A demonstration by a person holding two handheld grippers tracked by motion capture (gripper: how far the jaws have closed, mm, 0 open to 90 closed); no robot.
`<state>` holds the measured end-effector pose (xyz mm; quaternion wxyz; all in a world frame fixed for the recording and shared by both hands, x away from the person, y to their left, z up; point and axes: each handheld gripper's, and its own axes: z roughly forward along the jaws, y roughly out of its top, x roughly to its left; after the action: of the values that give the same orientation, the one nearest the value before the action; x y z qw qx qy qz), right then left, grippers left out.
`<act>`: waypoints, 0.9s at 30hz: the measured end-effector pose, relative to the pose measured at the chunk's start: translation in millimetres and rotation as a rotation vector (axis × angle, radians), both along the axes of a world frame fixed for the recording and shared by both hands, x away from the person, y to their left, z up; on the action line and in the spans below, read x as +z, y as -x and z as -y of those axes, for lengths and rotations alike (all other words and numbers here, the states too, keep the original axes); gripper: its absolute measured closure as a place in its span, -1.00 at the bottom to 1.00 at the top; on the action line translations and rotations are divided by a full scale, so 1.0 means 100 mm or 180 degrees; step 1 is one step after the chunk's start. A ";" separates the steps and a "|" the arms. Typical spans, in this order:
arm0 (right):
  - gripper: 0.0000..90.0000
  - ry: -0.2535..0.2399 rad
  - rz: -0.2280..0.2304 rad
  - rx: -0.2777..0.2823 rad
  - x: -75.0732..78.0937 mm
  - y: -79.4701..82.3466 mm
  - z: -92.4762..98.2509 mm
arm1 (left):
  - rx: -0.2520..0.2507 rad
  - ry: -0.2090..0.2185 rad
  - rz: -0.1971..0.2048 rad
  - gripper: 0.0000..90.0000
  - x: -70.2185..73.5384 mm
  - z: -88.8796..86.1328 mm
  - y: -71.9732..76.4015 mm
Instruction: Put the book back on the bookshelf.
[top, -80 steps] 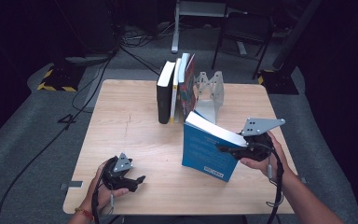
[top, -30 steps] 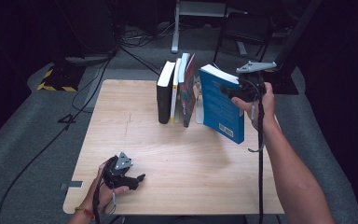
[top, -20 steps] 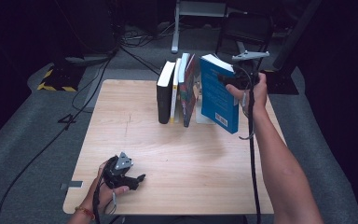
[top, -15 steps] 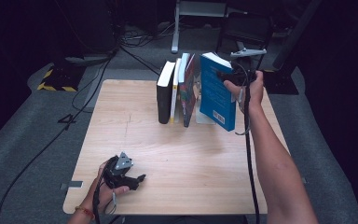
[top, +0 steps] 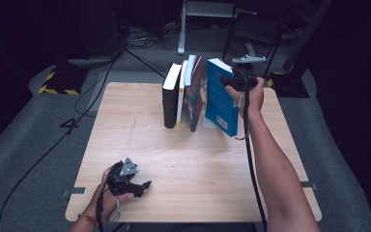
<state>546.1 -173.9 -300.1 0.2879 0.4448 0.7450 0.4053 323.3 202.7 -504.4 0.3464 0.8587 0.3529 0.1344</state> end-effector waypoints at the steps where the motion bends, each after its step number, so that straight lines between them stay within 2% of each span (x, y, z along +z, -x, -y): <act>1: 0.35 -0.0013 0.0003 0.0026 -0.01 0.02 0.01 | 0.0000 0.0001 0.0000 -0.65 0.00 0.00 0.00; 4: 0.34 0.0026 0.0029 0.0083 -0.02 0.10 0.04 | -0.0011 -0.0001 0.0002 -0.65 0.00 0.00 0.00; 17: 0.32 -0.0140 -0.0058 0.0235 -0.20 0.39 0.27 | -0.0016 0.0005 0.0004 -0.65 0.00 0.03 -0.01; 24: 0.29 -0.0050 -0.0048 0.0365 -0.25 0.53 0.35 | 0.0003 0.0010 0.0007 -0.65 0.00 0.04 -0.01; 27: 0.29 0.0047 -0.0049 0.0409 -0.24 0.59 0.36 | 0.0008 0.0009 0.0006 -0.65 0.00 0.04 -0.01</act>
<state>487.3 -209.8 -324.5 0.2588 0.3971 0.7772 0.4140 324.4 198.6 -504.7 0.3477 0.8576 0.3539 0.1352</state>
